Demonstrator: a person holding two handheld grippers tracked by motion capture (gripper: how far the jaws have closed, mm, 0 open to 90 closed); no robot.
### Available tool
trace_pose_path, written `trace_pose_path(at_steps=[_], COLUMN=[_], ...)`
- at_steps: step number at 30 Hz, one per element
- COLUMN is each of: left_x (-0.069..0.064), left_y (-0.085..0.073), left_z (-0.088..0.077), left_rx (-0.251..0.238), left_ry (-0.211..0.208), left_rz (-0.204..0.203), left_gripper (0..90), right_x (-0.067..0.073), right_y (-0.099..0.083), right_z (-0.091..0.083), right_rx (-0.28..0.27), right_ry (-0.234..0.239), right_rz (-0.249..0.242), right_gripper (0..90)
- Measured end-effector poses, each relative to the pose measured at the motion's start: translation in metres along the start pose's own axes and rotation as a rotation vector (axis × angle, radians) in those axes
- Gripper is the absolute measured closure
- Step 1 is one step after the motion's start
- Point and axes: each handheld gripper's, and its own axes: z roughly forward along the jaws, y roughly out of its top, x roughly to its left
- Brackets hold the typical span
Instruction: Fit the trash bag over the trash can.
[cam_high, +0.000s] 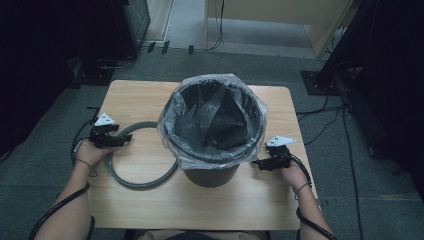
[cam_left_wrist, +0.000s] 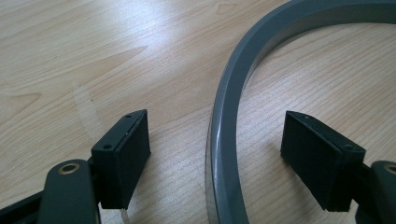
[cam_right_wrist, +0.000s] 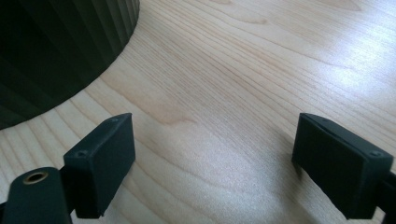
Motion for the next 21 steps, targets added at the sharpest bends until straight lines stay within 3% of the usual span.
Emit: trace_pose_path(at_steps=[7,15,21], left_x=[0.0022,0.0,-0.0003], left_y=[0.0036,0.0034,0.0018], left_z=[0.0035,0.0023,0.0002], left_rx=[-0.006,-0.033,-0.035], left_ry=[-0.013,-0.057,-0.038], left_rz=[0.011,0.044,0.008], left_gripper=[27.0,59.5,74.2], right_x=[0.0022,0.0031,0.0016], right_y=[0.0029,0.0036,0.0018], right_z=[0.0039,0.0051,0.003], right_rx=[0.013,0.023,0.02], right_ry=[-0.018,-0.035,-0.029], right_rz=[0.018,0.033,0.037], right_gripper=[6.3,3.1,3.1])
